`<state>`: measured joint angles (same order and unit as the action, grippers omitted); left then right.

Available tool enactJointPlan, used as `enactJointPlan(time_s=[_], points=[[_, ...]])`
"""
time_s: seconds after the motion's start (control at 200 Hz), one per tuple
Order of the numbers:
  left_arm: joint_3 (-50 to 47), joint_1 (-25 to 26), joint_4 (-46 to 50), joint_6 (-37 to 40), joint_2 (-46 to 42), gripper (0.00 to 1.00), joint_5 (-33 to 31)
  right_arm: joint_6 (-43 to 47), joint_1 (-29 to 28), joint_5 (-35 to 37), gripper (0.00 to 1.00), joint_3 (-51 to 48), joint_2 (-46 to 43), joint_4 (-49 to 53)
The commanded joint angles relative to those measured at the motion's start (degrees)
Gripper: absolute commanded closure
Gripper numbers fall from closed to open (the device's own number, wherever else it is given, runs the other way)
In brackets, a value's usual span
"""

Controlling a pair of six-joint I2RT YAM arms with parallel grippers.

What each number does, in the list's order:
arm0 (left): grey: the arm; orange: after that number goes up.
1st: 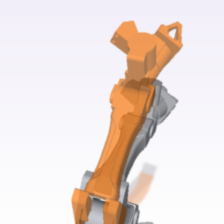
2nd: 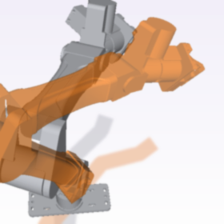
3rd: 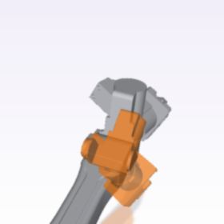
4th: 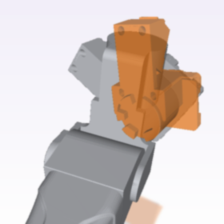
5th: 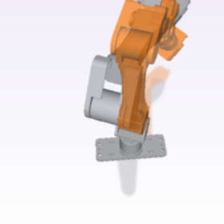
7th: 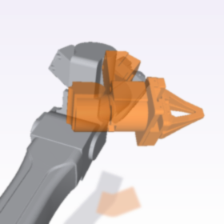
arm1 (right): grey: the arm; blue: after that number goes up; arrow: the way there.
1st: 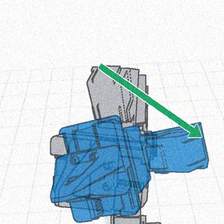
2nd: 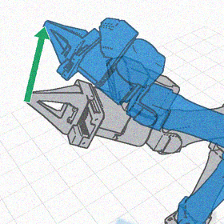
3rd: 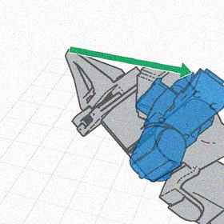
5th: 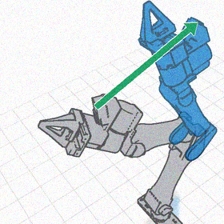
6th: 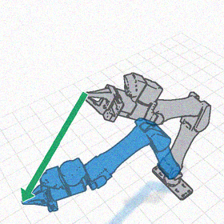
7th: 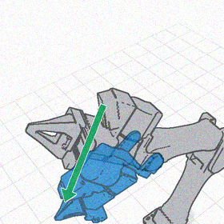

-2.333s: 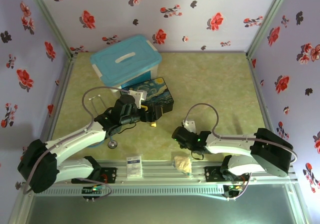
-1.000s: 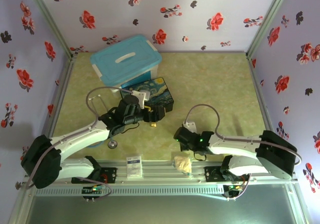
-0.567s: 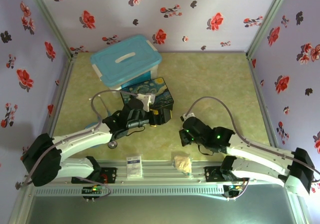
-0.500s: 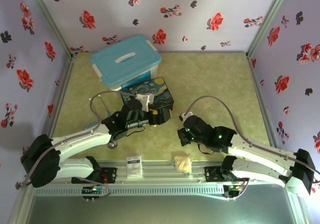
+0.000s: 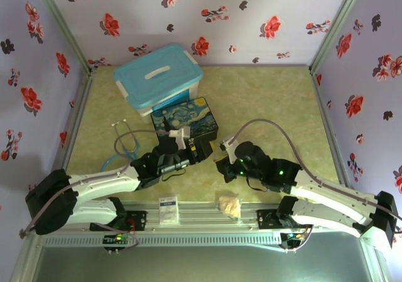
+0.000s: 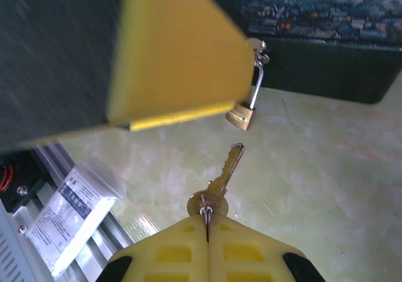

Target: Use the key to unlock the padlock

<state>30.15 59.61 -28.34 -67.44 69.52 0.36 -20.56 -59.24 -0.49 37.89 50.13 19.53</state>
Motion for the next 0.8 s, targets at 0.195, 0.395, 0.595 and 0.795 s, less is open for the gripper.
enactJointPlan(time_s=[0.195,0.395,0.595,0.795], points=[[2.9,1.1,-1.2,-0.3,1.7,0.39,-0.8,4.1,-0.4,-0.8,1.00,2.6,0.9,-0.9],[3.7,1.1,-4.1,-0.6,5.2,0.63,3.2,4.4,-0.6,0.4,1.00,2.5,1.2,-1.2],[4.4,1.4,-4.8,-0.4,7.1,0.75,4.7,4.3,-0.7,2.2,1.00,2.2,1.3,-0.6],[3.4,1.4,-6.5,-0.7,8.0,1.00,4.7,3.4,-0.6,4.9,1.00,2.4,2.2,0.6]])
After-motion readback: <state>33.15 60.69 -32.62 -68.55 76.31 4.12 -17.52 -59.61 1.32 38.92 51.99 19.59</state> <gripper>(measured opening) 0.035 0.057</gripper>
